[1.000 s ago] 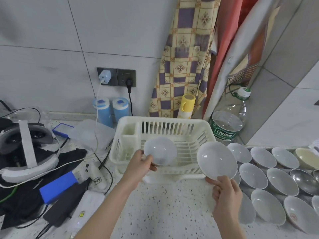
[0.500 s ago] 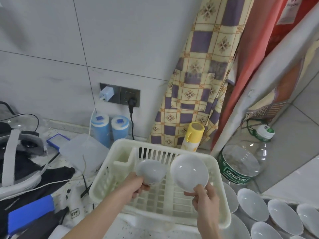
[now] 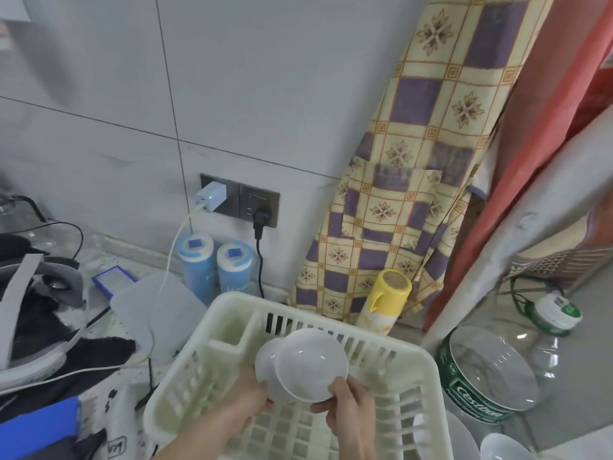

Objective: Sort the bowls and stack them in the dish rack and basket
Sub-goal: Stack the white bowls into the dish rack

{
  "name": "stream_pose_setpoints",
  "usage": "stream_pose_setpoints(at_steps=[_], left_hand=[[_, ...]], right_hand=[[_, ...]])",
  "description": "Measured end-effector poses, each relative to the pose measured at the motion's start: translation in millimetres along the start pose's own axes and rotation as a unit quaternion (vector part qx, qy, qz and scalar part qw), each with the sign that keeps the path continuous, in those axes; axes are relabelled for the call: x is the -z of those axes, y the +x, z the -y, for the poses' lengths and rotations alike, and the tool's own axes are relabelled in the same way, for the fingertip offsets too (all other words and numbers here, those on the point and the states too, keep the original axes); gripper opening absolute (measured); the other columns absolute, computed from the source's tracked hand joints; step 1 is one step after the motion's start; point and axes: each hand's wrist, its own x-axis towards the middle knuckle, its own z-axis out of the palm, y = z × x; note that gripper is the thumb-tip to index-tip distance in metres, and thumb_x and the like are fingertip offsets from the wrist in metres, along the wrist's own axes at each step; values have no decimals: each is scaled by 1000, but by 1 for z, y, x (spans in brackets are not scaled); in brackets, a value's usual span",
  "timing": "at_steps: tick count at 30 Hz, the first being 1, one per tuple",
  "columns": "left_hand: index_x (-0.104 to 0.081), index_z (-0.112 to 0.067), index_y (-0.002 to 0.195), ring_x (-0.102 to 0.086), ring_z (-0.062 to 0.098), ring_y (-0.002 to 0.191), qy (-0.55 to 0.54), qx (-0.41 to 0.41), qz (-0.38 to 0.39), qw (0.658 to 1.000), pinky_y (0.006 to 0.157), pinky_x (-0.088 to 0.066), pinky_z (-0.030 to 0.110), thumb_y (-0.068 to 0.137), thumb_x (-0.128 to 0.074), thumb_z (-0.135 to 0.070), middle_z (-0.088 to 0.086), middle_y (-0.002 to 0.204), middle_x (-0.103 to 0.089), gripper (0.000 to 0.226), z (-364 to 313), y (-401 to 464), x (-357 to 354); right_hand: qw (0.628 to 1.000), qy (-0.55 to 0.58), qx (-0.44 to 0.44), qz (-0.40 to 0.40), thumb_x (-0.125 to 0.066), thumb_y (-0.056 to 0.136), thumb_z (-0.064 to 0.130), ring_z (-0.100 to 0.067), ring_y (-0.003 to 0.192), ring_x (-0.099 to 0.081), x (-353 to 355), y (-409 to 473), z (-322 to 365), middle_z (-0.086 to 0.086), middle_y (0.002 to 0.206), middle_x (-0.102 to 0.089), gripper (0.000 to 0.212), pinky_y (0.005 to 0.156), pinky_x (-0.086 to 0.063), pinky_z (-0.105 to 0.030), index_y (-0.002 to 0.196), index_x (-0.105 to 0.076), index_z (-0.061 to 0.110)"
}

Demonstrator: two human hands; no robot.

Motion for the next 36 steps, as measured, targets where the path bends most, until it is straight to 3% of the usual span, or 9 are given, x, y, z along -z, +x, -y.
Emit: stream_pose_setpoints(at_steps=[3,9,13,15,20,28,30,33,36], left_hand=[[-39,-23,119,-37,8,39,-10,8,-2,1000,37,-21,15,94,-45,-20,5,73,-66,26,3,6,0],[-56,-11,107,-33,12,43,-36,26,19,999,40,-18,18,94,-46,-13,9,66,-63,17,7,11,1],[-59,-4,101,-40,10,34,-95,60,55,992,40,-18,15,91,-47,-5,5,50,-55,16,11,6,2],[-60,-2,97,-46,10,29,-152,89,60,983,36,-20,12,92,-46,-4,9,52,-58,16,9,3,4],[-57,-5,87,-56,18,49,-230,147,61,960,40,-28,17,94,-48,-29,15,71,-64,26,-1,-3,14],[-55,-5,109,-58,25,52,-231,147,44,961,38,-33,19,92,-49,-59,20,73,-65,57,7,-10,19],[-56,-8,108,-56,24,51,-223,139,37,964,41,-33,20,93,-47,-58,21,77,-67,53,9,-10,19],[-56,-7,110,-53,23,49,-205,119,22,971,45,-29,22,99,-46,-48,22,79,-70,44,11,-8,16],[-55,-3,112,-52,22,49,-173,94,12,980,42,-27,22,101,-49,-36,20,80,-71,35,14,-8,13]], right_hand=[[999,-19,-10,25,-47,85,-2,-11,26,-32,-2,5,1,-26,49,-60,24,33,-24,-15,83,-71,2],[996,-62,-24,65,-46,87,-1,-6,27,-36,-3,20,6,-20,49,-60,21,34,-26,-16,86,-67,4],[992,-75,-32,96,-44,87,0,-6,28,-37,-8,26,8,-18,53,-58,23,35,-25,-16,89,-66,5],[990,-84,-39,107,-44,87,1,-6,29,-38,-11,27,7,-16,54,-59,23,35,-25,-16,88,-67,5],[982,-119,-44,143,-43,88,3,-4,33,-44,-18,29,4,-11,61,-64,23,37,-28,-16,92,-66,8],[971,-137,-55,187,-43,89,2,-8,35,-32,-19,36,-7,-16,66,-70,36,37,-28,-17,120,-58,11],[969,-151,-50,189,-43,88,2,-6,35,-42,-21,38,-11,-16,70,-71,41,38,-29,-16,127,-54,12],[966,-179,-35,183,-44,87,5,-9,52,-64,-25,38,-16,-15,91,-73,48,40,-35,-16,133,-48,17],[958,-208,-11,197,-43,86,7,-6,56,-67,-28,36,-18,-11,102,-70,52,42,-39,-15,135,-46,23]])
